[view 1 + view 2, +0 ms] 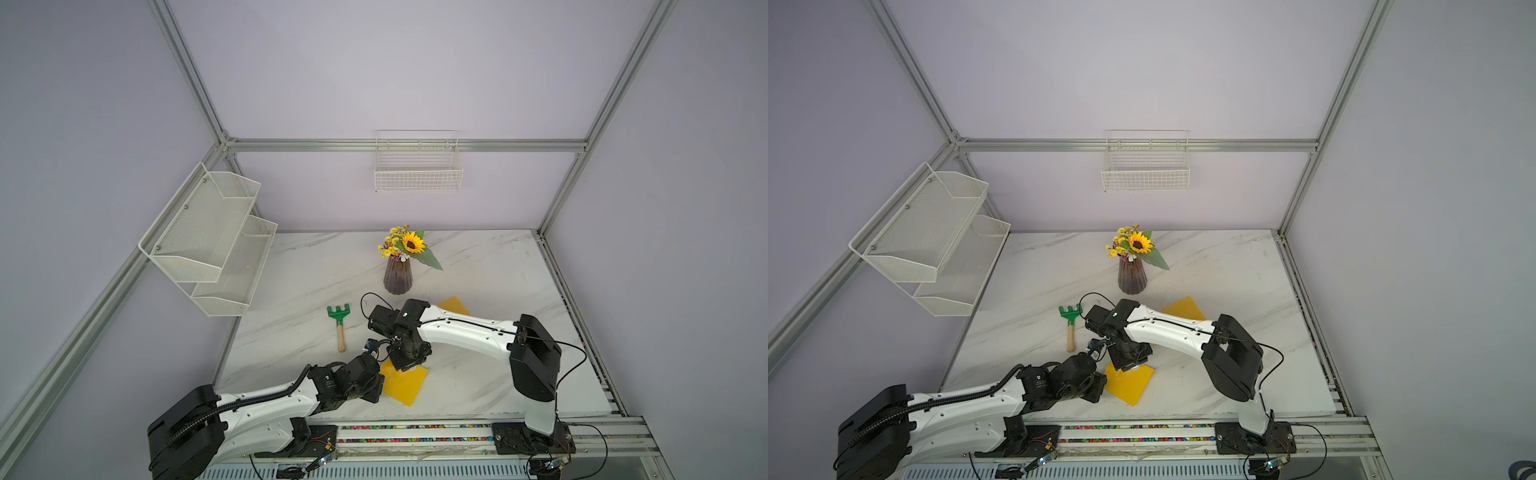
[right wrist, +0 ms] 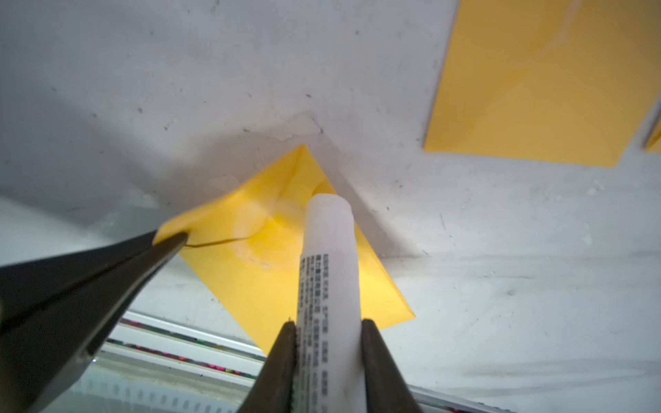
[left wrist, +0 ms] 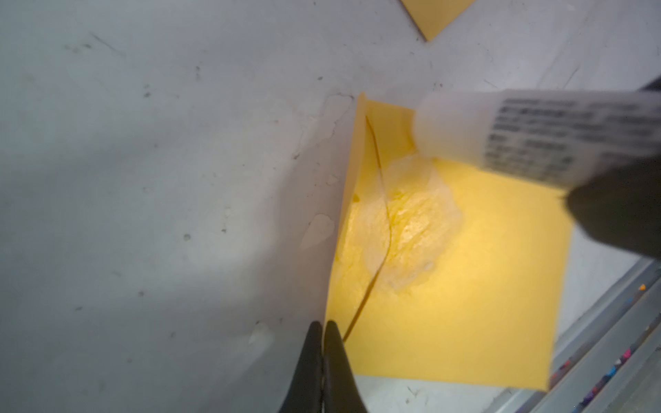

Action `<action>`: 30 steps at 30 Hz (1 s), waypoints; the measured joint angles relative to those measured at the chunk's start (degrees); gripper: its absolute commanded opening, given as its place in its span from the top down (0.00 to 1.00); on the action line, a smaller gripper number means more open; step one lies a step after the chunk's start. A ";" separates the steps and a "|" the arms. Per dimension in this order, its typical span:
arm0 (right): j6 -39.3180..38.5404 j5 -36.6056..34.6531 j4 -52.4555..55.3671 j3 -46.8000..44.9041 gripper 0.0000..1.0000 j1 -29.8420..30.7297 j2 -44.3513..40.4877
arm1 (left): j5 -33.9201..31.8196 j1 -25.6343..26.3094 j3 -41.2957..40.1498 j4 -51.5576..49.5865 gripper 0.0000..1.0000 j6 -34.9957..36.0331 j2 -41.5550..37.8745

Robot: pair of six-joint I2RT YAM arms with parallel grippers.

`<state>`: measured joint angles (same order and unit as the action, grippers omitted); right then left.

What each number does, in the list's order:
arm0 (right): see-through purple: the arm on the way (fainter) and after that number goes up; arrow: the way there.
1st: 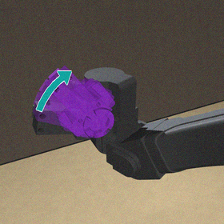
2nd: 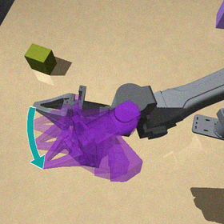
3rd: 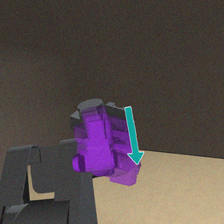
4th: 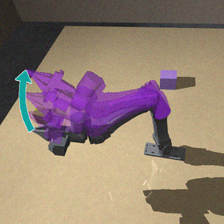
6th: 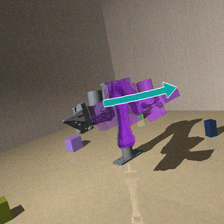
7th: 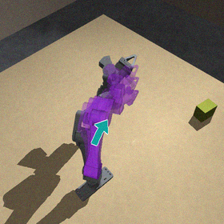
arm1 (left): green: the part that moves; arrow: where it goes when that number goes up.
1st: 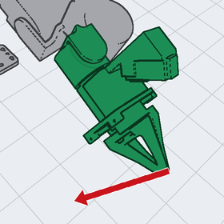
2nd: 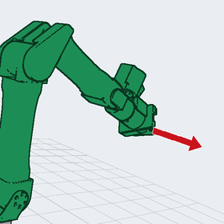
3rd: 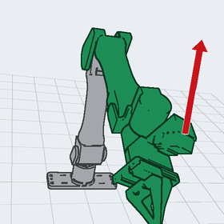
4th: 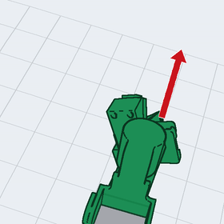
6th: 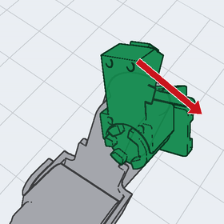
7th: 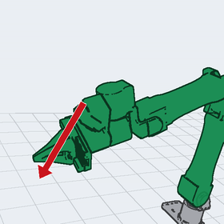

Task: Seal the envelope with a glue stick
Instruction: Apply the envelope at the center of the board.

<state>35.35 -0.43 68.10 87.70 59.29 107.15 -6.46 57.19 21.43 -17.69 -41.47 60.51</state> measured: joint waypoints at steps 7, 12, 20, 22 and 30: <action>0.35 1.68 -2.23 -7.41 1.00 -5.68 -12.46 | -3.82 0.00 3.58 -7.93 0.55 -0.55 -1.09; -0.28 1.81 -2.86 -11.47 1.00 -9.05 -15.76 | -5.03 0.00 7.10 -10.75 0.55 0.87 -3.65; -2.05 3.15 -4.70 -15.85 1.00 -12.83 -18.29 | -4.85 -2.86 10.67 -10.69 0.66 4.96 -3.37; -2.47 3.48 -5.16 -16.22 1.00 -13.49 -18.53 | -4.02 -4.15 11.28 -10.64 0.67 5.97 -1.81; -3.74 4.68 -6.19 -17.42 1.00 -14.99 -18.82 | -0.52 -7.32 12.94 -10.14 0.73 8.87 4.79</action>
<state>31.62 4.25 61.91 70.28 44.29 88.33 -6.98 49.87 34.37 -27.83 -32.60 65.30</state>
